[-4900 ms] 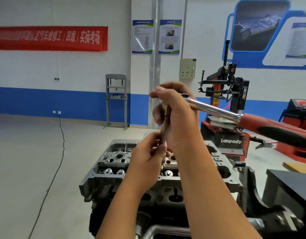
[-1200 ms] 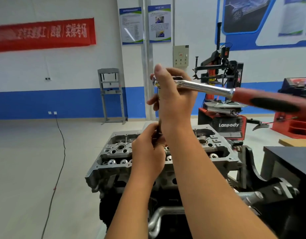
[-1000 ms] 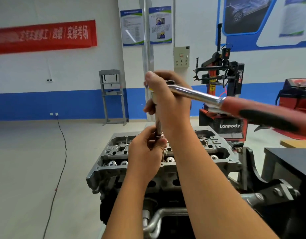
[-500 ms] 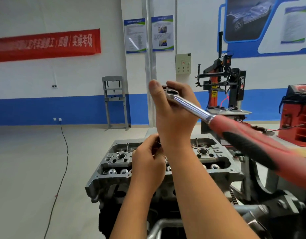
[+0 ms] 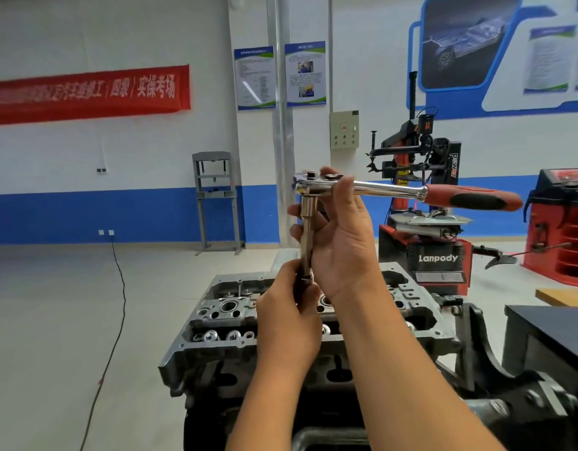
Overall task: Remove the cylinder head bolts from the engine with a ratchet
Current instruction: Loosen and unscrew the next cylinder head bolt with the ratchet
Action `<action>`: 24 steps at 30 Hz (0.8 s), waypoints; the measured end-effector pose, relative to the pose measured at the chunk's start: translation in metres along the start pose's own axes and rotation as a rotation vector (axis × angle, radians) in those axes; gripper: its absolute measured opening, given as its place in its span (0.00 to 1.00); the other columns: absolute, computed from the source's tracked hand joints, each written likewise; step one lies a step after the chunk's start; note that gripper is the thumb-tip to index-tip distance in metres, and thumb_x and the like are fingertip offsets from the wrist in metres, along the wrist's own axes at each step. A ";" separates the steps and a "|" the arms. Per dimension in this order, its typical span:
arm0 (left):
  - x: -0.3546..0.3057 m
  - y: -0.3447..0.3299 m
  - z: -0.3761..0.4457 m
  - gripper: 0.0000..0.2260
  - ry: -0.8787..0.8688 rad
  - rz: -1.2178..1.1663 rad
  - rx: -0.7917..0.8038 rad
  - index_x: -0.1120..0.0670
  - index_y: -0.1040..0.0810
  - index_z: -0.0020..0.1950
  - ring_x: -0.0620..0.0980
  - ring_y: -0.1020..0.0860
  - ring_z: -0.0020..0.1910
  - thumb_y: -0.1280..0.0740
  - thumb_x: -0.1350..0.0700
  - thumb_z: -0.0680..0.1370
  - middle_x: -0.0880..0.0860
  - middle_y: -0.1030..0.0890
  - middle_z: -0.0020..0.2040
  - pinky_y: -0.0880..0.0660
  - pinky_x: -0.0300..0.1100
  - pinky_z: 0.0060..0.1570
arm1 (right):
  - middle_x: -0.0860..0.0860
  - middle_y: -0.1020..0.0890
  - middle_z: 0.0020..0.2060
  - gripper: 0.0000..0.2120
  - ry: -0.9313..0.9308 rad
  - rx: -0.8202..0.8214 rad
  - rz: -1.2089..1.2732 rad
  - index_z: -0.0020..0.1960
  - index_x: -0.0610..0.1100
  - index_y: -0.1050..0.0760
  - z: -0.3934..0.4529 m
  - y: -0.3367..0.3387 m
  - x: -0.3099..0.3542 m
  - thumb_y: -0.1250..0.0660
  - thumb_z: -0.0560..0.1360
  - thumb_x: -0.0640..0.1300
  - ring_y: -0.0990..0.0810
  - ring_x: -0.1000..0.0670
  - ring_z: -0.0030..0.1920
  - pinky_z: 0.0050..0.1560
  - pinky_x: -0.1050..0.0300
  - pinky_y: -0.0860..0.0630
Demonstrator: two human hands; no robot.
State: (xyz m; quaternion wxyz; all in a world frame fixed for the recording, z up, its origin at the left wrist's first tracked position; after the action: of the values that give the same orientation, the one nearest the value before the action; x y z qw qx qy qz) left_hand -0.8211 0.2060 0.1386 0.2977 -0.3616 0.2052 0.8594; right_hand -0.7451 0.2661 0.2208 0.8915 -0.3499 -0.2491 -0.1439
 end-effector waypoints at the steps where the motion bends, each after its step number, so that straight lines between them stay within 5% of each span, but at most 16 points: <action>1: -0.001 0.001 0.000 0.14 -0.006 -0.010 0.004 0.44 0.20 0.57 0.38 0.18 0.46 0.31 0.63 0.80 0.41 0.15 0.45 0.25 0.27 0.43 | 0.48 0.14 0.47 0.25 -0.004 -0.015 -0.007 0.59 0.48 0.20 0.001 0.000 -0.001 0.29 0.68 0.63 0.15 0.47 0.40 0.39 0.53 0.24; 6: 0.001 -0.006 0.003 0.08 -0.048 -0.036 0.180 0.41 0.25 0.55 0.44 0.21 0.39 0.36 0.56 0.84 0.42 0.18 0.43 0.24 0.46 0.40 | 0.41 0.20 0.52 0.26 -0.155 0.007 0.042 0.58 0.46 0.19 0.003 -0.008 -0.009 0.34 0.71 0.64 0.20 0.47 0.32 0.32 0.58 0.28; 12: 0.002 -0.002 0.002 0.13 -0.012 0.027 0.036 0.42 0.25 0.48 0.40 0.22 0.40 0.36 0.62 0.81 0.39 0.19 0.42 0.30 0.33 0.36 | 0.46 0.13 0.49 0.11 -0.016 0.039 -0.003 0.52 0.47 0.17 -0.001 -0.016 0.001 0.23 0.72 0.48 0.15 0.46 0.40 0.35 0.55 0.23; 16: 0.000 -0.006 0.000 0.10 -0.033 0.017 0.125 0.45 0.24 0.49 0.44 0.24 0.35 0.38 0.60 0.84 0.45 0.20 0.39 0.27 0.44 0.36 | 0.45 0.13 0.47 0.09 0.136 0.011 -0.093 0.49 0.46 0.22 0.001 -0.020 0.023 0.24 0.73 0.39 0.15 0.44 0.40 0.33 0.55 0.23; 20: 0.003 -0.006 -0.001 0.10 0.012 -0.137 0.258 0.50 0.25 0.50 0.40 0.30 0.30 0.42 0.57 0.87 0.44 0.23 0.34 0.31 0.33 0.31 | 0.41 0.15 0.50 0.06 0.126 0.069 -0.169 0.46 0.45 0.23 0.000 -0.035 0.023 0.28 0.77 0.46 0.16 0.43 0.37 0.33 0.54 0.24; 24: 0.004 -0.002 -0.001 0.09 0.020 -0.152 0.251 0.53 0.23 0.54 0.40 0.24 0.36 0.42 0.59 0.87 0.49 0.19 0.41 0.25 0.33 0.36 | 0.44 0.13 0.54 0.17 0.030 0.060 -0.101 0.49 0.45 0.21 0.002 -0.034 0.014 0.32 0.76 0.59 0.16 0.46 0.35 0.30 0.58 0.25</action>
State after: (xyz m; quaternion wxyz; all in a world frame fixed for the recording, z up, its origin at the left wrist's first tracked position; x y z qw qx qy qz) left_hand -0.8216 0.2081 0.1348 0.4025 -0.3444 0.2859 0.7985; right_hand -0.7491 0.2415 0.2483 0.8969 -0.3076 -0.2573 -0.1862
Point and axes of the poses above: each hand's wrist, its own z-axis towards the middle knuckle, its own y-axis out of the back of the hand, x = y × z, the point moved 9 cm from there along z, towards the middle knuckle
